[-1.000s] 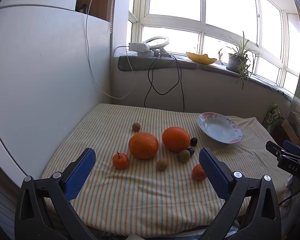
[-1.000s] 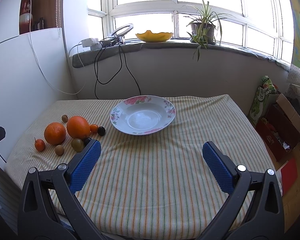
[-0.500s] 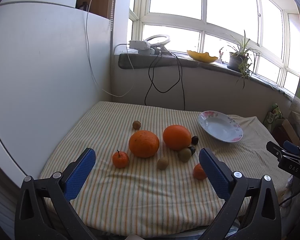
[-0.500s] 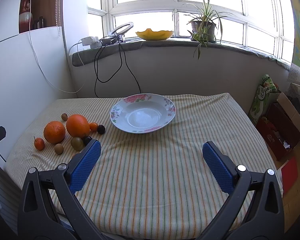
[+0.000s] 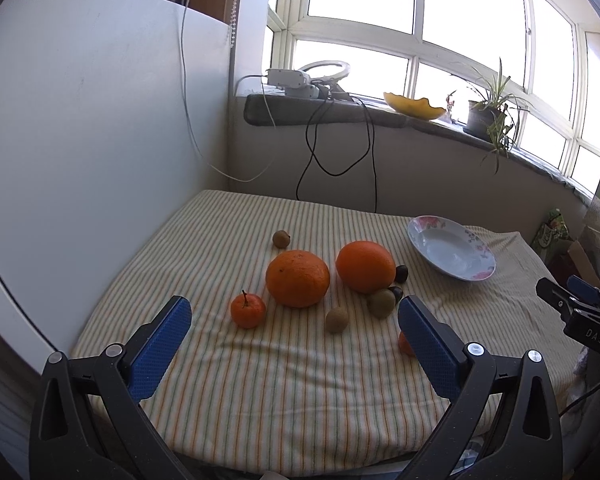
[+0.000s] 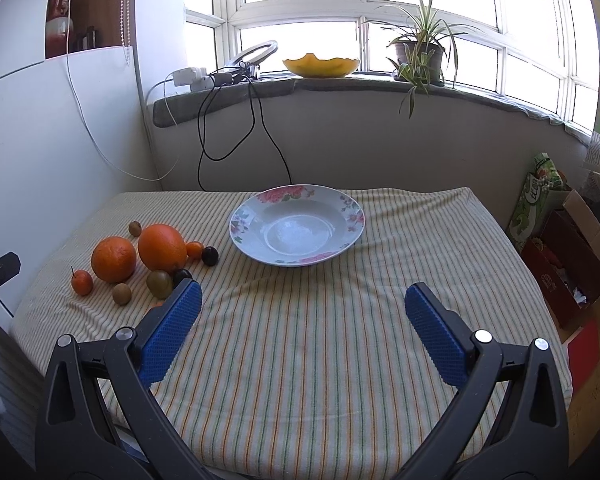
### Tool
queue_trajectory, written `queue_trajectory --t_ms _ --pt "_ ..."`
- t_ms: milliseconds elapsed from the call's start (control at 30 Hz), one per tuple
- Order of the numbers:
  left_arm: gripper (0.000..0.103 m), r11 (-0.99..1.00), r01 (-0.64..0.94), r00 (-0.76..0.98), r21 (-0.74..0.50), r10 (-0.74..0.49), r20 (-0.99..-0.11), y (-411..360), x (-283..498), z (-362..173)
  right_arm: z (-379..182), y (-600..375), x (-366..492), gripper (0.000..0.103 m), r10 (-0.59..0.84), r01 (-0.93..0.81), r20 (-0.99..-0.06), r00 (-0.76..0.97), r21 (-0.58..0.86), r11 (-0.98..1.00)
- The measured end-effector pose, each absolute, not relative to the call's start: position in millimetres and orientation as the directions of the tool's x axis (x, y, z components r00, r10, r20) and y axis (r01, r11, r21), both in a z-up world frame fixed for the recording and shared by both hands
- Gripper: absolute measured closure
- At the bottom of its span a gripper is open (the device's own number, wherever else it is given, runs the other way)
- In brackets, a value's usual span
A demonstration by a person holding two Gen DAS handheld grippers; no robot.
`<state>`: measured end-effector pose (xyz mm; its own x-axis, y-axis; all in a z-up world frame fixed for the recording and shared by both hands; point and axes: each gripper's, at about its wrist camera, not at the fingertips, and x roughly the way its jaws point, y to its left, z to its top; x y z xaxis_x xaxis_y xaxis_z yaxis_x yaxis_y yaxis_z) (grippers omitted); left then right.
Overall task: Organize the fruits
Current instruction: 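Move the right gripper to the large orange and close around it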
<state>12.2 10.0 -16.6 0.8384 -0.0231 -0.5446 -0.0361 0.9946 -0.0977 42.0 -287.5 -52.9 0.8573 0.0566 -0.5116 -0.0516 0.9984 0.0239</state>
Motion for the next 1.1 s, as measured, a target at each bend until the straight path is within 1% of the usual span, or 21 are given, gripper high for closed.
queue_trajectory --t_ms 333,567,667,800,900,1000,1067,1100 --pt "0.001 0.991 -0.028 0.816 -0.129 -0.052 -0.576 17 25 -30 -50 -267 61 0.0 0.16 -0.161 -0.51 0.845 0.043 0.986" --pt "0.001 0.99 0.011 0.805 -0.139 -0.092 -0.587 10 41 -38 -51 -254 83 0.0 0.271 -0.265 -0.534 0.801 0.089 0.96" --pt "0.004 0.987 0.034 0.793 -0.159 -0.123 -0.596 7 50 -42 -54 -246 96 0.0 0.322 -0.313 -0.556 0.767 0.114 0.943" --pt "0.005 0.981 0.061 0.779 -0.183 -0.162 -0.606 0 62 -47 -56 -241 121 0.0 0.398 -0.362 -0.589 0.703 0.185 0.914" --pt "0.009 0.974 0.083 0.764 -0.211 -0.198 -0.614 -5 72 -50 -55 -233 139 0.0 0.424 -0.388 -0.603 0.676 0.198 0.9" --pt "0.01 0.967 0.099 0.749 -0.235 -0.228 -0.622 -10 81 -54 -53 -225 157 0.0 0.446 -0.422 -0.618 0.647 0.196 0.885" --pt "0.011 0.961 0.113 0.737 -0.254 -0.253 -0.627 -16 88 -58 -53 -220 171 0.0 0.485 -0.458 -0.631 0.606 0.221 0.861" --pt "0.014 0.957 0.122 0.73 -0.263 -0.266 -0.63 -19 92 -59 -52 -216 177 0.0 0.502 -0.476 -0.638 0.584 0.232 0.848"
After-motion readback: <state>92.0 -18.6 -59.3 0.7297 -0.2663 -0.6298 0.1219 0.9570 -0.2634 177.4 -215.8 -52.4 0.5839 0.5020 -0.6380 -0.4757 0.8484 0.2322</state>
